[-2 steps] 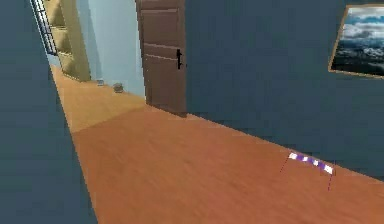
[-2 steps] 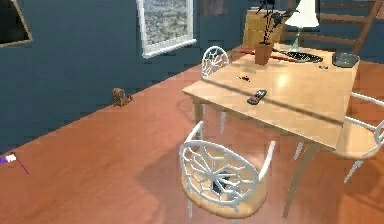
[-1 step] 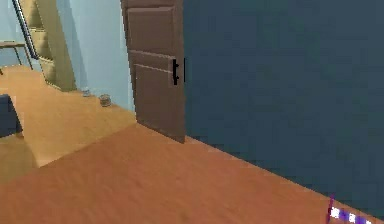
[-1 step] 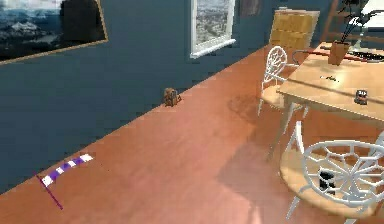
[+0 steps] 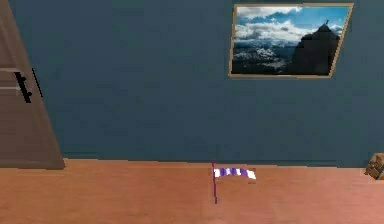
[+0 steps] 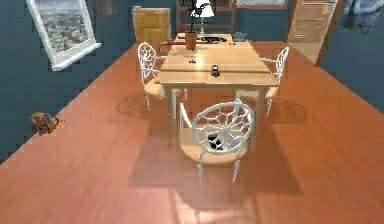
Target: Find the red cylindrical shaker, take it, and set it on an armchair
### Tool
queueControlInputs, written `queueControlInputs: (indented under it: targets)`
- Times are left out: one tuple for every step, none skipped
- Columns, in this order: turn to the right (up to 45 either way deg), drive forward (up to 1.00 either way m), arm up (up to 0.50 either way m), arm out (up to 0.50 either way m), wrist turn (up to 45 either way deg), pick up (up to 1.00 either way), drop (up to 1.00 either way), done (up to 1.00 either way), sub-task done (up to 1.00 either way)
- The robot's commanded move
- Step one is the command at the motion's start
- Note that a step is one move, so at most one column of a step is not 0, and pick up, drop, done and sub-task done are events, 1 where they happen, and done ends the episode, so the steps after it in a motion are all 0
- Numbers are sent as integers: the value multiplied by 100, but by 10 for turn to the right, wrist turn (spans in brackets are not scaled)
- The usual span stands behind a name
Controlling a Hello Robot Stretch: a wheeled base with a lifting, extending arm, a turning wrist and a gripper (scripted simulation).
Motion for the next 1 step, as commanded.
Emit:
queueControlInputs:
  targets:
    - [0,5,0,0,0,0,0,0,0]
